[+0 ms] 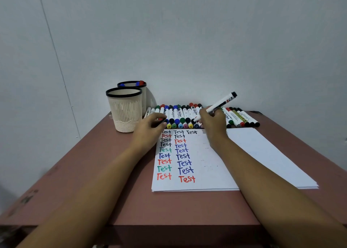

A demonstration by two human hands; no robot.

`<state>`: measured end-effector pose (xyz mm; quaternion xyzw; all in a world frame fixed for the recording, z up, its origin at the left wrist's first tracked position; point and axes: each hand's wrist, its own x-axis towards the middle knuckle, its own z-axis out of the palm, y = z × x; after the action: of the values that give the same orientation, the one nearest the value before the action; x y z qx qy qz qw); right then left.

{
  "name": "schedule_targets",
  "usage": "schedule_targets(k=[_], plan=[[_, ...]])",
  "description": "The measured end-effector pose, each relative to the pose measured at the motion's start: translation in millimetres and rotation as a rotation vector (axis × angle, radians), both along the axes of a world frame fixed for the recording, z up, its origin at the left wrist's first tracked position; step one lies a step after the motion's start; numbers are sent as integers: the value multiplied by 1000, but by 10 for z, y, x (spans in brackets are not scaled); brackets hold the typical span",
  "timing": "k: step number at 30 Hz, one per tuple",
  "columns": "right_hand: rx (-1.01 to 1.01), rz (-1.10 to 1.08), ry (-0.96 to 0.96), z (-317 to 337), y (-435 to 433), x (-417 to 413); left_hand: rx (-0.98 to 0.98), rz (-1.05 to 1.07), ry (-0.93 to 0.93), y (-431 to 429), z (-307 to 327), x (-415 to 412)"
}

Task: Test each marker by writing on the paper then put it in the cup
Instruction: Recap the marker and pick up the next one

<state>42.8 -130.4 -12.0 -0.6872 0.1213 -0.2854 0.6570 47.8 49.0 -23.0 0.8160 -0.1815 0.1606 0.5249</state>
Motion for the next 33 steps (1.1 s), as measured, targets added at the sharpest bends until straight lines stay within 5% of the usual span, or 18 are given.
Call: schedule_targets(k=[8, 21, 33], plan=[[206, 382, -106, 165, 171, -133, 64, -32, 16, -43, 12, -14], [125, 458, -24, 130, 263, -195, 20, -134, -30, -67, 40, -70], [335, 489, 101, 111, 312, -288, 151, 3, -387, -67, 0, -143]])
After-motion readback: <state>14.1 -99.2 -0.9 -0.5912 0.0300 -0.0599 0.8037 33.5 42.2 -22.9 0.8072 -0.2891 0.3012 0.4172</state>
